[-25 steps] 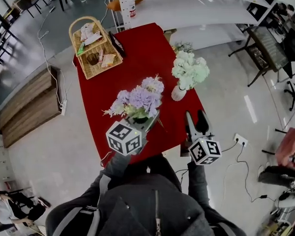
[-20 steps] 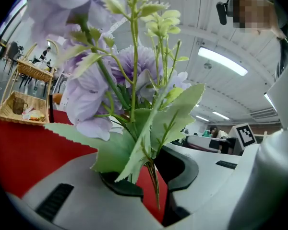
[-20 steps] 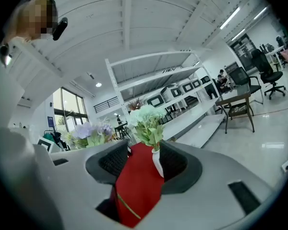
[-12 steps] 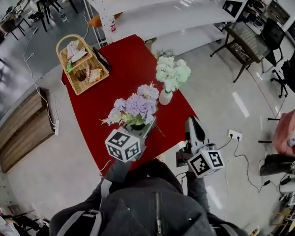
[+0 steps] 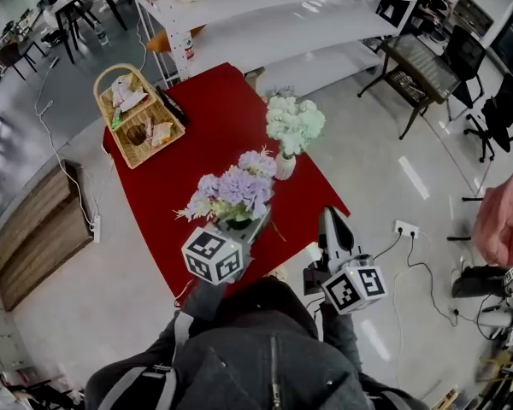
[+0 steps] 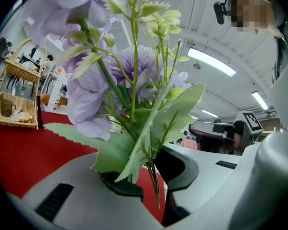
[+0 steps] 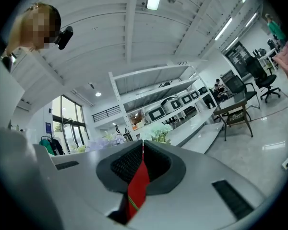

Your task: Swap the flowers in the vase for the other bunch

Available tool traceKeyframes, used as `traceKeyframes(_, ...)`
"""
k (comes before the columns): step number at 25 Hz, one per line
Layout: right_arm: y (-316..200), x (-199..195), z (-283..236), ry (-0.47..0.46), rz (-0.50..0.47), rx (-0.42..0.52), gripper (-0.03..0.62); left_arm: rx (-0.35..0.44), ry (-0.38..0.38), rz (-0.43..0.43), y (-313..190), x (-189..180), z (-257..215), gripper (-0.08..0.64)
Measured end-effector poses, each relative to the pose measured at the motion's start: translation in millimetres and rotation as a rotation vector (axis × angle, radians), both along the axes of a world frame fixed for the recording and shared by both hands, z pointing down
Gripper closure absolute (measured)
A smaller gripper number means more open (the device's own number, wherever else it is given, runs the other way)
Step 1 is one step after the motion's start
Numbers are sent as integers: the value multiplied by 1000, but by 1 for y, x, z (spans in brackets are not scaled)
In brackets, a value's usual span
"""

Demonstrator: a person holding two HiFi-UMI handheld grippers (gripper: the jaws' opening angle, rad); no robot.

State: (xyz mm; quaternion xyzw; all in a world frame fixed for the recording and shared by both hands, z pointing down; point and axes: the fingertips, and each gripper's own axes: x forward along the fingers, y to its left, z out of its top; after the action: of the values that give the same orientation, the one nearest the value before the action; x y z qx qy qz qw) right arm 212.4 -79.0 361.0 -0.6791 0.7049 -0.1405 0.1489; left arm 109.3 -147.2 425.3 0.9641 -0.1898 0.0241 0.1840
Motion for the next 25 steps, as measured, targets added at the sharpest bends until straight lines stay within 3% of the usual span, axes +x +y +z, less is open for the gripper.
traceKeyframes(5, 8, -11, 2, 47, 23, -21, 580, 3, 1, 28, 7, -7, -1, 479)
traceKeyframes(20, 12, -27, 11, 12, 16, -48, 580, -11, -3, 54, 13, -17, 2, 480)
traceKeyframes(25, 9, -40, 15, 16, 4, -52, 581, -16, -2, 41, 14, -35, 5, 480)
